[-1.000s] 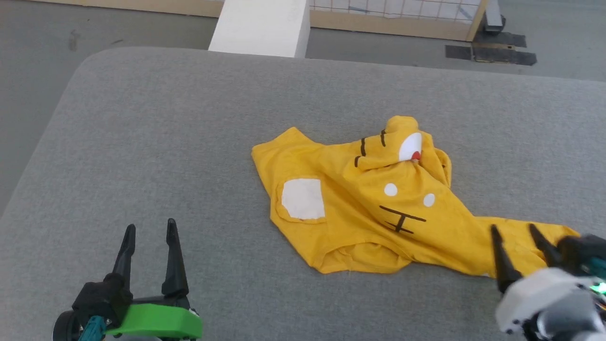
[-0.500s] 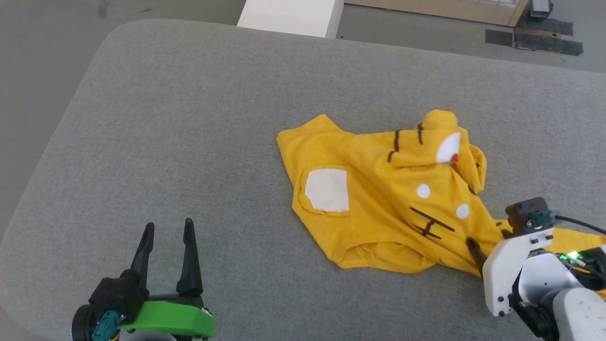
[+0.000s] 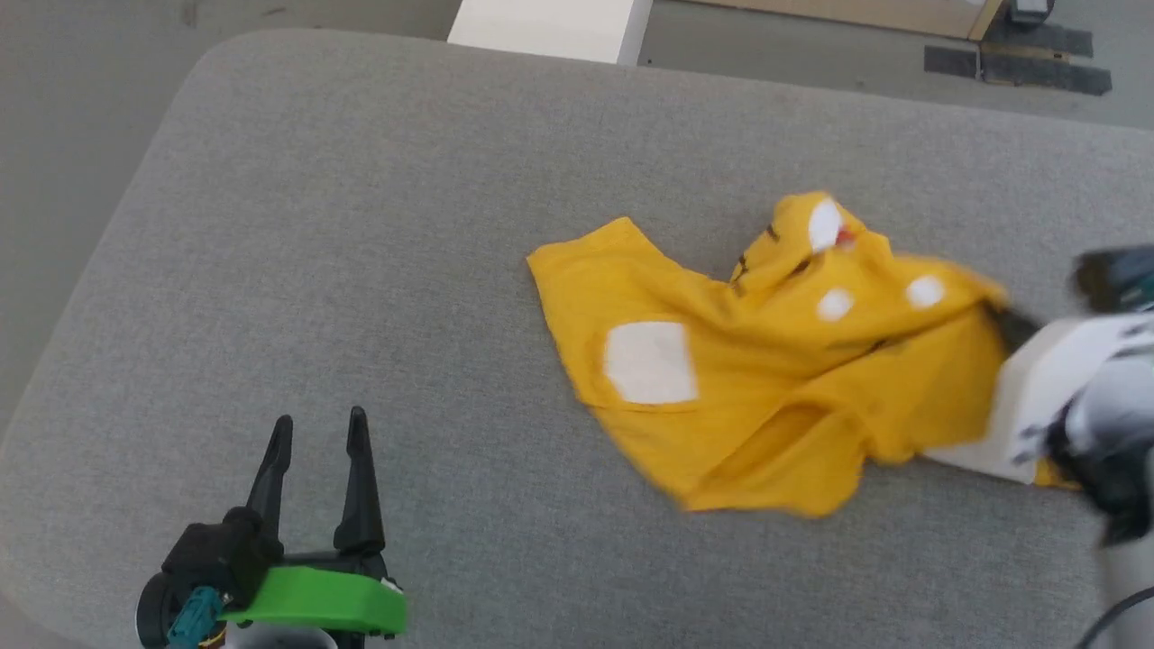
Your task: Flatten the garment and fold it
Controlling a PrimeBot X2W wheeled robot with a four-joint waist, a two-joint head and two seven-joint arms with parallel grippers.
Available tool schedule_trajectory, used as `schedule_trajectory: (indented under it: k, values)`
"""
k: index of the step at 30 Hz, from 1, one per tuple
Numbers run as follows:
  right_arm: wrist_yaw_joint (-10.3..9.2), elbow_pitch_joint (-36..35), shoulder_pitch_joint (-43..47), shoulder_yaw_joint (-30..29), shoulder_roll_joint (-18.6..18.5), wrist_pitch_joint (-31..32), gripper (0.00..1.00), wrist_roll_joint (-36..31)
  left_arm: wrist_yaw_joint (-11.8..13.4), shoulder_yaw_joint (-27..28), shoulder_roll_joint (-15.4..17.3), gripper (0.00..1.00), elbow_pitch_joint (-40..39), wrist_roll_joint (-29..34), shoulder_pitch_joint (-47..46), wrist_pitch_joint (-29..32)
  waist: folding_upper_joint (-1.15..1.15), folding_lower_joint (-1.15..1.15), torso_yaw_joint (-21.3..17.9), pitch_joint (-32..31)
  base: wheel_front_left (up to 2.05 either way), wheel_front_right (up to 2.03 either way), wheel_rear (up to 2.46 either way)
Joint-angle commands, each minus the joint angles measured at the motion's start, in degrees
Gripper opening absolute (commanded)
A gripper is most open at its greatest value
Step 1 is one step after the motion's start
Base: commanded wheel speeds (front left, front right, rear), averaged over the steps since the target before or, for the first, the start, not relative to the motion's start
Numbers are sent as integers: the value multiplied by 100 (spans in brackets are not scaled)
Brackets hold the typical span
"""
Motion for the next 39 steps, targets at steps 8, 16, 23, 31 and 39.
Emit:
schedule_trajectory:
  k: [8, 16, 23, 31, 39]
  values:
    - [-8, 30, -187, -1699, -885, 802, 0, -462, -266, -32, -196, 100, 102, 109, -427, -27, 0, 0, 128, 631, 0, 0, 0]
    - [-8, 459, -117, -1907, -608, 136, 100, -1028, -410, 14, -306, 100, 279, 189, -617, -27, 0, 0, 175, 743, 0, 0, 0]
    - [-8, -42, -155, -1391, -129, -537, 100, -978, -472, 78, -313, 100, 251, 310, -618, -27, 0, 0, 26, 367, 0, 0, 0]
    - [-8, -1417, 631, -1104, 566, -1026, 100, -1043, -517, 109, -275, 100, 42, 400, -403, -27, 0, 0, -172, -142, 0, 0, 0]
    - [-8, -1927, 2143, -1413, 870, -2388, 100, -689, -533, 186, -228, 100, -189, 589, 109, -27, 0, 0, -307, -452, 0, 0, 0]
